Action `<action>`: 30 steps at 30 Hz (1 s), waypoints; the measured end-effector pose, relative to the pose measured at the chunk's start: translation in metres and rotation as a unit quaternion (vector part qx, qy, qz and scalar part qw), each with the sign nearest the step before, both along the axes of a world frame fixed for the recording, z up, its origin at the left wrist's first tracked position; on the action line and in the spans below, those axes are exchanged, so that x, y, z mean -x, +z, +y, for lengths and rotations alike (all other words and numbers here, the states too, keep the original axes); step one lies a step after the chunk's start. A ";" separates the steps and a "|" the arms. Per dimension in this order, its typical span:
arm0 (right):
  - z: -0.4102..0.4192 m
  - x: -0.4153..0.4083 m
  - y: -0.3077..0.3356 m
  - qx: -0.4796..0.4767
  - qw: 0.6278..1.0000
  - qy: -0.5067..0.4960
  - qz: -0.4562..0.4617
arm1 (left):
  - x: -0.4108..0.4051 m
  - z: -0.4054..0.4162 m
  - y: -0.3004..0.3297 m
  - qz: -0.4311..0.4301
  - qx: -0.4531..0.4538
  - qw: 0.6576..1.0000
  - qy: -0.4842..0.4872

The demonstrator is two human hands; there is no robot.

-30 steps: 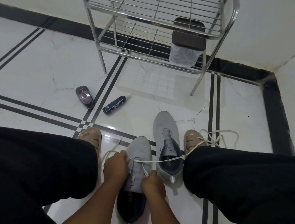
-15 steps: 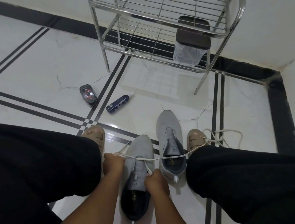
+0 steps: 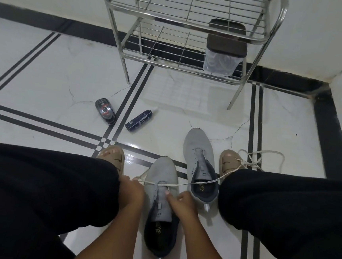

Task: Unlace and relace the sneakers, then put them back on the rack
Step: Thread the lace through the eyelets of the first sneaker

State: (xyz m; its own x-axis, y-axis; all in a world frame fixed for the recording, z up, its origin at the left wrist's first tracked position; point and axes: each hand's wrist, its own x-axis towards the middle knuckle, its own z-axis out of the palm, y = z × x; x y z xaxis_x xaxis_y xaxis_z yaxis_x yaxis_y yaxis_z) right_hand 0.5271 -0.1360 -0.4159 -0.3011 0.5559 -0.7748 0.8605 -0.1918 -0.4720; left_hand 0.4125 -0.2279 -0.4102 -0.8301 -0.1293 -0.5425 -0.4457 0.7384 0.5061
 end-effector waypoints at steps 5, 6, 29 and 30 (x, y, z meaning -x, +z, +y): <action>0.005 0.019 0.009 0.041 0.957 -0.233 0.166 | -0.012 0.010 0.004 0.122 0.034 0.972 -0.197; 0.008 0.024 0.015 0.052 0.944 -0.268 0.185 | -0.014 0.014 0.003 0.127 0.010 0.966 -0.225; 0.057 0.057 0.182 -0.061 0.890 -0.240 0.383 | 0.012 0.082 0.157 0.048 -0.367 0.872 -0.321; 0.056 0.057 0.180 -0.060 0.886 -0.251 0.386 | 0.012 0.082 0.158 0.045 -0.353 0.875 -0.329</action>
State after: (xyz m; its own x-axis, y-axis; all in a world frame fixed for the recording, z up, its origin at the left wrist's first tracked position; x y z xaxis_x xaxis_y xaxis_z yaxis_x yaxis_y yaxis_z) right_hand 0.4705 -0.0803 -0.2360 -0.4071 0.8344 -0.3715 0.0932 -0.3666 -0.9257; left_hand 0.4001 -0.1462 -0.2524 -0.6427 0.7330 -0.2229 0.0232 0.3094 0.9507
